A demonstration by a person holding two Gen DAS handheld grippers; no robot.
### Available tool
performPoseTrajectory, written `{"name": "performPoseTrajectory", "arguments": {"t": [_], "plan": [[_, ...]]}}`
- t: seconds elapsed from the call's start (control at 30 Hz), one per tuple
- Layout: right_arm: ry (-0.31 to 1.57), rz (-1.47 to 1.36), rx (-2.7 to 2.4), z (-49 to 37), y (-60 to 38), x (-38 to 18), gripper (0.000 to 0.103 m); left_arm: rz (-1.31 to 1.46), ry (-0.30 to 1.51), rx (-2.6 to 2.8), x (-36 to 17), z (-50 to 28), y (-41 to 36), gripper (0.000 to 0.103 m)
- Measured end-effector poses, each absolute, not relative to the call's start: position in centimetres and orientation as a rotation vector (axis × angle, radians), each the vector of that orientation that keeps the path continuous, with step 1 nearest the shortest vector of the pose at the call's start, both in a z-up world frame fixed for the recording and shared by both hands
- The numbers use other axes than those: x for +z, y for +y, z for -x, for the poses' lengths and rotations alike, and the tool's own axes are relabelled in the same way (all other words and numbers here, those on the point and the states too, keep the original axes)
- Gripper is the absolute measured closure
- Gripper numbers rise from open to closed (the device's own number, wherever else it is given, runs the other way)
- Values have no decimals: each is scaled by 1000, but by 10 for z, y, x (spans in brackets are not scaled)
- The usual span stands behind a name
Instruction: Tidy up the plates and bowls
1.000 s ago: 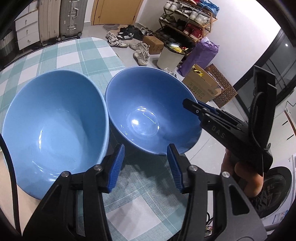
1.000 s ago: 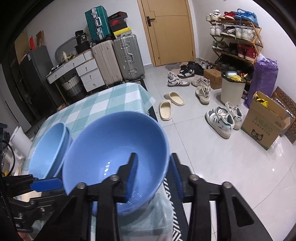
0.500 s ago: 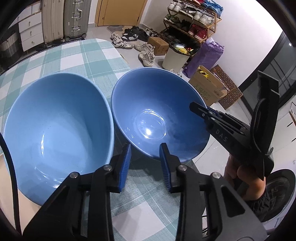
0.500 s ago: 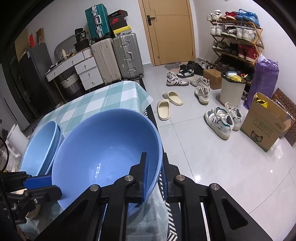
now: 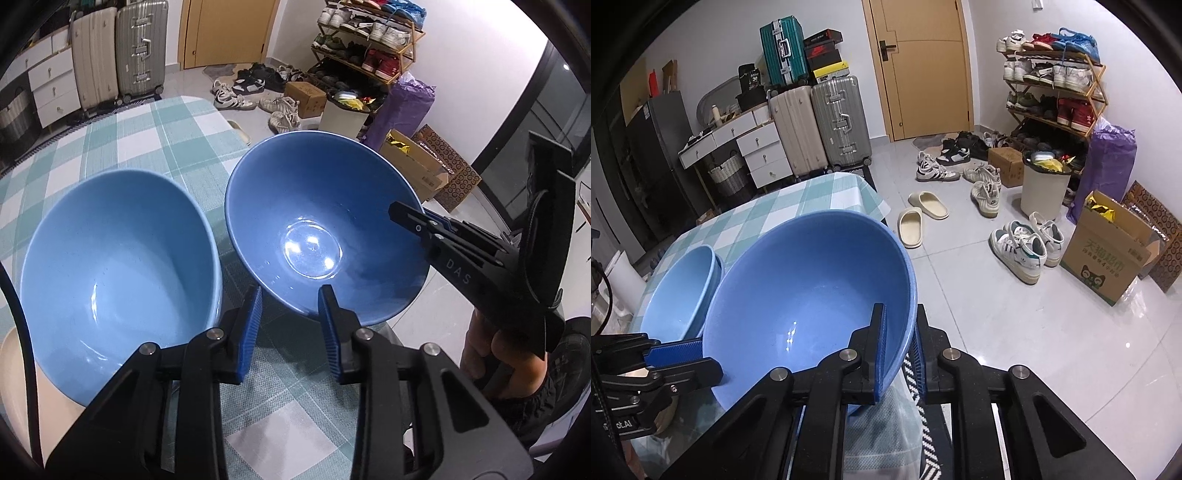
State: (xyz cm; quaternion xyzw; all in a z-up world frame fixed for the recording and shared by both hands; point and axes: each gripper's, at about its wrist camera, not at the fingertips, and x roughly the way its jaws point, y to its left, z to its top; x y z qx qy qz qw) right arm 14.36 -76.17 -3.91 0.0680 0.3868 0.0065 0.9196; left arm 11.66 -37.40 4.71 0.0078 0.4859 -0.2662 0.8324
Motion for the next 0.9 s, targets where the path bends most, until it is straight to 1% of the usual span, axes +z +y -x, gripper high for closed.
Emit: {"name": "performPoseTrajectory", "arguments": {"t": [0.9], "plan": [[683, -85, -25, -98, -737, 41, 88, -10, 870, -620, 123, -74, -346, 75]]}}
